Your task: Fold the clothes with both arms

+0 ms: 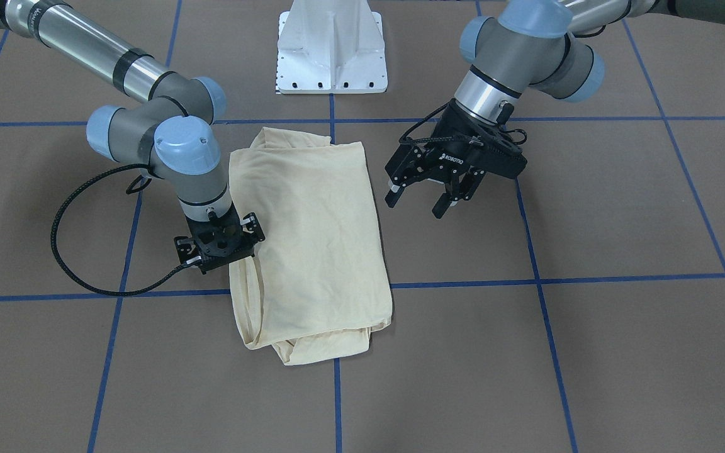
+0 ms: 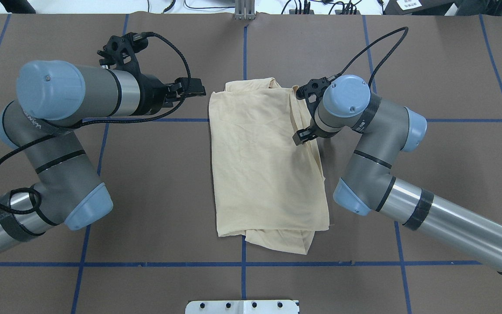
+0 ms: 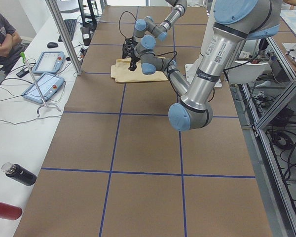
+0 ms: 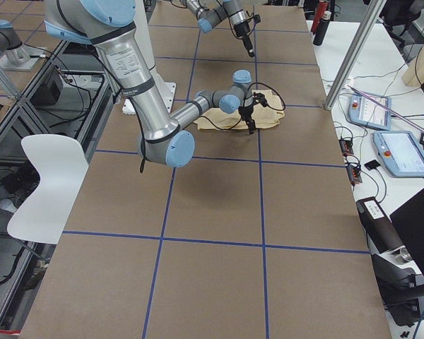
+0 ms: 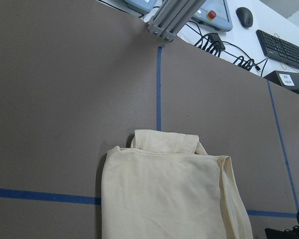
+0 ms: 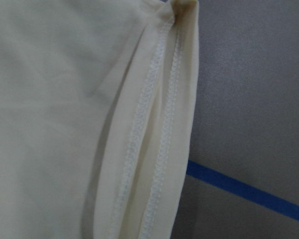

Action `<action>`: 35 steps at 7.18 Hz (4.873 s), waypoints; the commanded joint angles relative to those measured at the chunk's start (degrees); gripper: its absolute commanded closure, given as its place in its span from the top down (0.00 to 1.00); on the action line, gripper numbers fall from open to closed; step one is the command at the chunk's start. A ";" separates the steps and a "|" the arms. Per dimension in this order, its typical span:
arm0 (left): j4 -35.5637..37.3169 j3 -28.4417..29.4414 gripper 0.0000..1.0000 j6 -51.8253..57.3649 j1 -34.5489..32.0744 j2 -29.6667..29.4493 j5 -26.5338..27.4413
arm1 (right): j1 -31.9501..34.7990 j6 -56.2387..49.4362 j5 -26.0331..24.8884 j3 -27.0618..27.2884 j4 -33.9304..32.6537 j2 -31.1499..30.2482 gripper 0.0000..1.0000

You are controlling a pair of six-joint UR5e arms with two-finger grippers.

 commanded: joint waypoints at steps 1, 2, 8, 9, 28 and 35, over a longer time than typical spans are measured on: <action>0.00 0.14 1.00 0.00 0.09 0.00 0.06 | 3.08 -0.56 3.18 0.19 -0.05 -0.84 1.00; 0.00 0.06 1.00 0.00 0.09 -0.09 0.06 | 3.62 -3.61 3.03 0.02 -0.31 -1.89 1.00; -0.35 -0.03 1.00 -10.32 8.12 0.52 0.14 | 8.28 -0.84 12.08 13.59 -8.51 -5.85 1.00; -0.35 -0.12 1.00 -14.98 11.22 0.44 0.15 | 8.63 0.31 12.25 18.51 -15.10 -6.12 1.00; 13.62 2.96 0.85 -31.20 25.66 -2.11 7.44 | 9.16 11.74 19.02 26.03 -16.58 -9.99 1.00; 13.71 3.05 0.85 -31.20 25.84 -2.02 7.44 | 9.07 11.74 18.93 25.86 -16.58 -9.99 1.00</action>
